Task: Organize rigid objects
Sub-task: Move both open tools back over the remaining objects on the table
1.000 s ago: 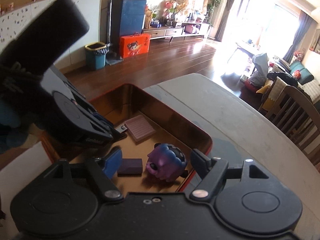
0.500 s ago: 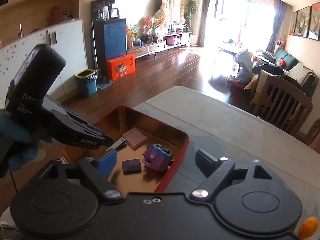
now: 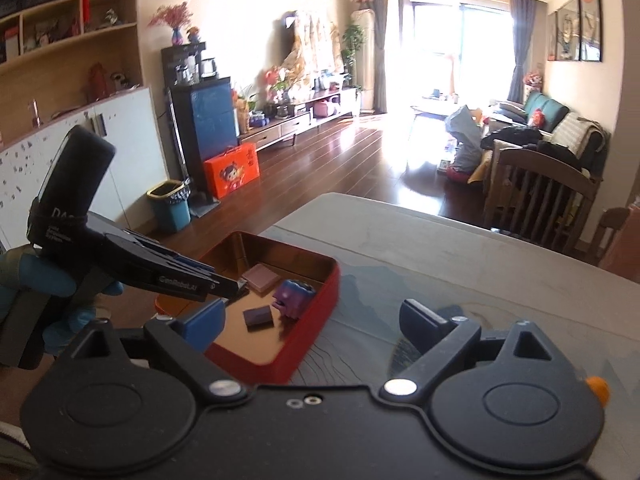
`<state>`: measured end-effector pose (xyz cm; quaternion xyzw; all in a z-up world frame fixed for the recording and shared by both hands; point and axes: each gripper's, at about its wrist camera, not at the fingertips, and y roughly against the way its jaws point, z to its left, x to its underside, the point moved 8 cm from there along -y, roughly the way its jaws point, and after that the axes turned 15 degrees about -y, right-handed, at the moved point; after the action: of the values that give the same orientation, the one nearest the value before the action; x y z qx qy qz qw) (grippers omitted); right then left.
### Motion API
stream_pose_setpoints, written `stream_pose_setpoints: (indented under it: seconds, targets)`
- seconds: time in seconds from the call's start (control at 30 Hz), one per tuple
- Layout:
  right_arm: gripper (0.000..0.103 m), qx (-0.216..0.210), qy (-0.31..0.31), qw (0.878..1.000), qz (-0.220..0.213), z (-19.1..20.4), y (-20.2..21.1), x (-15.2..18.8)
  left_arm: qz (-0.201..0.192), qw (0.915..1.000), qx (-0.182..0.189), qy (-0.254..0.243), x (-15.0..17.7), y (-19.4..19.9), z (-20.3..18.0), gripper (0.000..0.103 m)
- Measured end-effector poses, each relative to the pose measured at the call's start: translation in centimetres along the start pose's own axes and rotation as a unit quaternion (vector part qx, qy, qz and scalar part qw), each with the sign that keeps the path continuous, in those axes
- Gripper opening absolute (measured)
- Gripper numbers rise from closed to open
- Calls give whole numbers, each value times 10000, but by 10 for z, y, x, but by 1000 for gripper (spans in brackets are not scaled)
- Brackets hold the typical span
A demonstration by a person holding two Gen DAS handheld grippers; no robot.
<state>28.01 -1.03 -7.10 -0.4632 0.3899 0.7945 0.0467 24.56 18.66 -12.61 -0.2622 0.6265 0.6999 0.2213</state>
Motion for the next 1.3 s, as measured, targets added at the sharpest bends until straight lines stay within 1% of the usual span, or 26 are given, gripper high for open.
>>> stream_pose_setpoints:
  seconds: [0.07, 0.13, 0.2, 0.37, 0.53, 0.63, 0.73, 0.9, 1.03, 1.2, 1.3]
  targets:
    - [101, 73, -148, 9998, -73, -14, 13, 3, -78, 10000, 40, 6, -2, 5, -12, 58]
    - [103, 170, -288, 9993, -138, -30, 26, 7, -180, 9998, 36, 29, -3, 10, -23, 62]
    - [103, 262, -386, 9988, -160, -48, 37, 11, -215, 9997, 58, 23, -5, 13, -35, 63]
    - [103, 570, -615, 9962, -216, -94, 64, 27, -287, 9996, 36, 9, -6, 17, -63, 76]
    - [103, 783, -819, 9934, -183, -134, 81, 46, -351, 9993, 88, -13, -9, 13, -93, 79]
    - [103, 906, -835, 9923, -115, -153, 86, 58, -438, 9990, 111, -54, -12, 12, -112, 82]
    - [103, 846, -798, 9932, 15, -169, 89, 73, -529, 9984, 158, -78, -14, 9, -133, 84]
    - [103, 779, -578, 9945, 390, -186, 84, 98, -465, 9982, 349, -133, -11, -6, -169, 85]
    - [103, 639, -514, 9944, 668, -196, 73, 112, -236, 9981, 524, -239, -2, -22, -194, 85]
    - [103, 500, -465, 9924, 1021, -205, 58, 131, 162, 9968, 673, -391, 16, -47, -223, 85]
    - [103, 446, -361, 9908, 1225, -207, 49, 143, 368, 9934, 893, -625, 26, -59, -242, 85]
